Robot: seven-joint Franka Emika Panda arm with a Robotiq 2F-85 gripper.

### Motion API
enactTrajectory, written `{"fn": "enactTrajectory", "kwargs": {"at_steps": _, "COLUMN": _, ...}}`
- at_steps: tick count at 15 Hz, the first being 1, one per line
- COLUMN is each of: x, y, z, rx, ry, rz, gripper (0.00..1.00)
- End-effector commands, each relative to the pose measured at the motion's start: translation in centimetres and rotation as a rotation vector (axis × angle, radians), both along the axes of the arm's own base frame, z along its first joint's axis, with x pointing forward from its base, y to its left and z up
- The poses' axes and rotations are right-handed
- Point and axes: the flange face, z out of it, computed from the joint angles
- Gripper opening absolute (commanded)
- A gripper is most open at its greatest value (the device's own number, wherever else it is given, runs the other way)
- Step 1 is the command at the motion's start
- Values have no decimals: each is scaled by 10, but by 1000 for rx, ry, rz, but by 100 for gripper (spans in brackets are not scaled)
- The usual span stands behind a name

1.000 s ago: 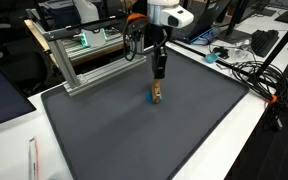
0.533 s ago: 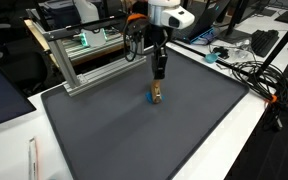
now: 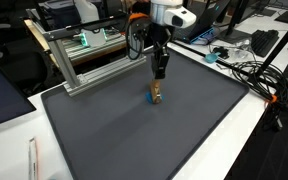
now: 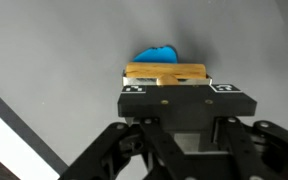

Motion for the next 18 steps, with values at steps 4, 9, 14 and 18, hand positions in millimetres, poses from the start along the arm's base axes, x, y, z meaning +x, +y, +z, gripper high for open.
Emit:
{"fn": "enactTrajectory", "kwargs": {"at_steps": 4, "x": -2, "y": -7, "z": -39, "rx": -86, "ry": 52, "rz": 45, "gripper": 23}}
{"fn": "enactTrajectory", "kwargs": {"at_steps": 9, "x": -3, "y": -5, "z": -40, "rx": -108, "ry": 57, "rz": 63, "gripper": 23}}
{"fn": "enactTrajectory", "kwargs": {"at_steps": 14, "x": -3, "y": -5, "z": -42, "rx": -121, "ry": 61, "rz": 77, "gripper": 23}}
{"fn": "enactTrajectory", "kwargs": {"at_steps": 18, "x": -4, "y": -5, "z": -43, "rx": -136, "ry": 66, "rz": 87, "gripper": 23}}
